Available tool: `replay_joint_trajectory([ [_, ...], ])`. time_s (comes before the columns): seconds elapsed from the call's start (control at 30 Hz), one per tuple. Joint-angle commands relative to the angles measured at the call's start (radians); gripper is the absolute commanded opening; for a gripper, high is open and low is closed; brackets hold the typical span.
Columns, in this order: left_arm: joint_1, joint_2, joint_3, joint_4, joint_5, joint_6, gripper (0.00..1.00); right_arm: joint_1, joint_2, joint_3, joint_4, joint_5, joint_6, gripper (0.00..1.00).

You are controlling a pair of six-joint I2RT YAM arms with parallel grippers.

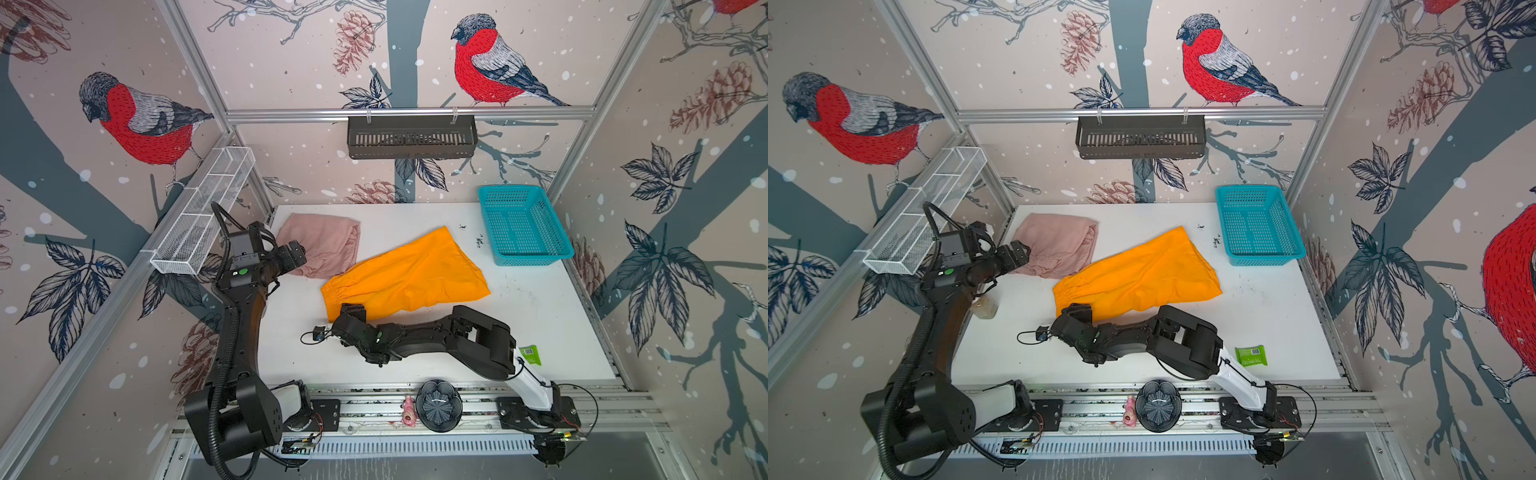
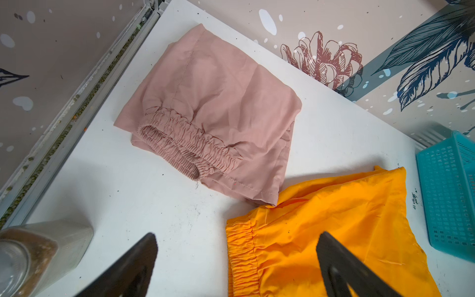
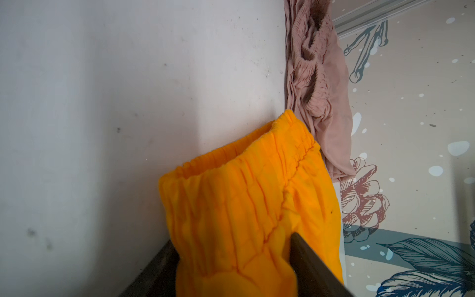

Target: Fold and stack the shorts

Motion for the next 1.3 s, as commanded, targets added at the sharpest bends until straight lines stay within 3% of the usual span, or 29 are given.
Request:
replay_joint_trajectory([
  [0.0,0.004,-0.016,-0.021,0.019,0.041,-0.061,0.97,-0.008,-0.009,-0.029,-0.044,-0.054,0.038,0.44],
  [0.1,0.004,-0.053,-0.092,0.1,0.084,-0.103,0.97,-0.022,-0.033,-0.057,-0.029,-0.093,0.086,0.14],
  [0.2,0.004,-0.078,-0.153,0.142,0.108,-0.156,0.97,-0.047,-0.061,-0.081,-0.013,-0.146,0.154,0.03],
  [0.4,0.004,-0.125,-0.301,0.219,0.143,-0.264,0.97,-0.112,-0.152,-0.172,0.068,-0.294,0.316,0.01],
  [0.63,0.004,-0.108,-0.452,0.348,0.248,-0.388,0.97,-0.161,-0.23,-0.276,0.178,-0.389,0.41,0.01],
  [0.8,0.001,-0.018,-0.563,0.561,0.448,-0.487,0.97,-0.163,-0.244,-0.295,0.196,-0.394,0.412,0.01],
  [1.1,-0.095,0.075,-0.638,0.785,0.501,-0.6,0.97,-0.157,-0.241,-0.286,0.211,-0.397,0.414,0.01],
  [1.27,-0.144,0.13,-0.644,0.797,0.503,-0.587,0.97,-0.152,-0.241,-0.283,0.223,-0.385,0.413,0.01],
])
